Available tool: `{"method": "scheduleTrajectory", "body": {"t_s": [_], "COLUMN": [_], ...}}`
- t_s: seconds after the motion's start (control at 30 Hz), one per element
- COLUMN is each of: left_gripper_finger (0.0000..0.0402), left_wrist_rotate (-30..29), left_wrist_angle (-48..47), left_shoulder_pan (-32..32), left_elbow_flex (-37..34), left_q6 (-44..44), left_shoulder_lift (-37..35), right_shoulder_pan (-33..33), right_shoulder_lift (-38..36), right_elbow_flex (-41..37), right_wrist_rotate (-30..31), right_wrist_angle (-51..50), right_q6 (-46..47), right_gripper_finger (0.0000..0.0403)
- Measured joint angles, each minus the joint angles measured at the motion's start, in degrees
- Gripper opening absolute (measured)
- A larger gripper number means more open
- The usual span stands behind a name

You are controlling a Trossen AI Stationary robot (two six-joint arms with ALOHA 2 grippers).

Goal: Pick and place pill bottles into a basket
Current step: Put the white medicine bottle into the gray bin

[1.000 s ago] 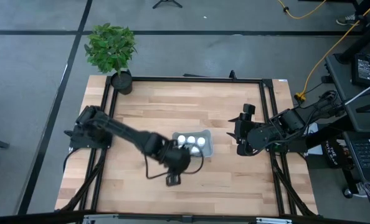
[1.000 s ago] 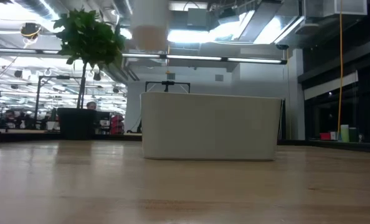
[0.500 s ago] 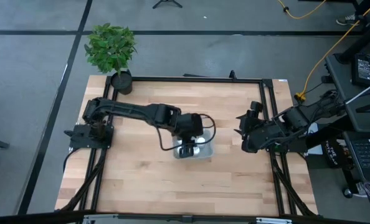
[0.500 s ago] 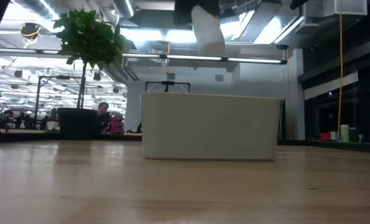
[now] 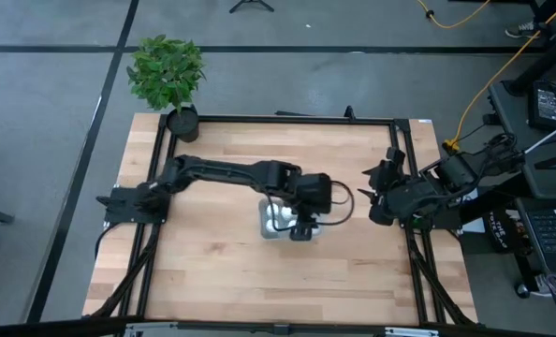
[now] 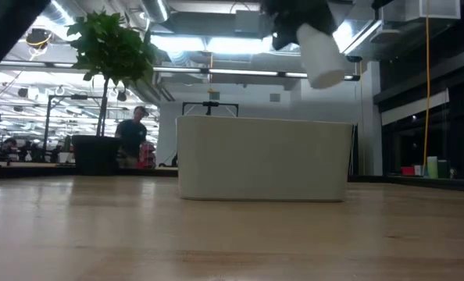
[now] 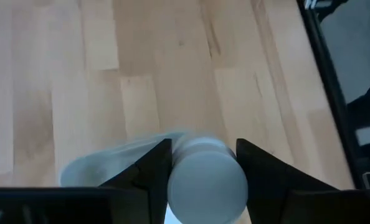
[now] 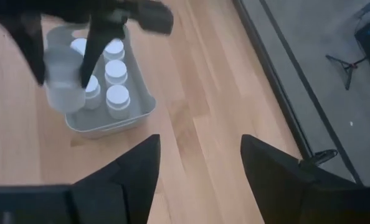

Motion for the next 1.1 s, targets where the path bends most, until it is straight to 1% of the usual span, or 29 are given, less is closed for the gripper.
{"method": "scheduleTrajectory", "body": {"t_s": [0.13, 0.2, 0.37, 0.7, 0.9, 1.1], "left_gripper_finger": [0.0149, 0.0149, 0.0149, 0.0149, 0.0149, 0.0149], "left_wrist_rotate": [-0.10, -0.22, -0.46, -0.69, -0.48, -0.51], "left_wrist_angle": [-5.67, -7.34, -6.36, -6.75, -5.74, -7.24], "left_shoulder_pan": [0.59, 0.85, 1.14, 1.84, 1.00, 0.99], "left_elbow_flex": [8.50, 10.09, 8.13, 7.95, 8.05, 7.93], "left_q6": [2.58, 3.48, 4.09, 4.46, 4.55, 4.78], "left_shoulder_lift": [6.06, 7.93, 8.26, 9.12, 10.54, 11.97], "right_shoulder_pan": [0.00, 0.02, 0.09, 2.66, 3.66, 4.52], "right_shoulder_lift": [0.00, 0.00, 0.00, 0.02, 0.02, 0.04], "right_elbow_flex": [0.00, 0.00, 0.00, 0.00, 0.00, 0.00], "right_wrist_rotate": [0.19, 0.19, 0.17, 0.25, 1.05, 1.76], "right_wrist_angle": [-0.53, -0.53, -0.53, -0.53, -2.07, -2.63], "right_q6": [0.34, 0.36, 0.36, 0.64, 3.19, 4.52], "right_gripper_finger": [0.0225, 0.0225, 0.0225, 0.0225, 0.0225, 0.0225]}}
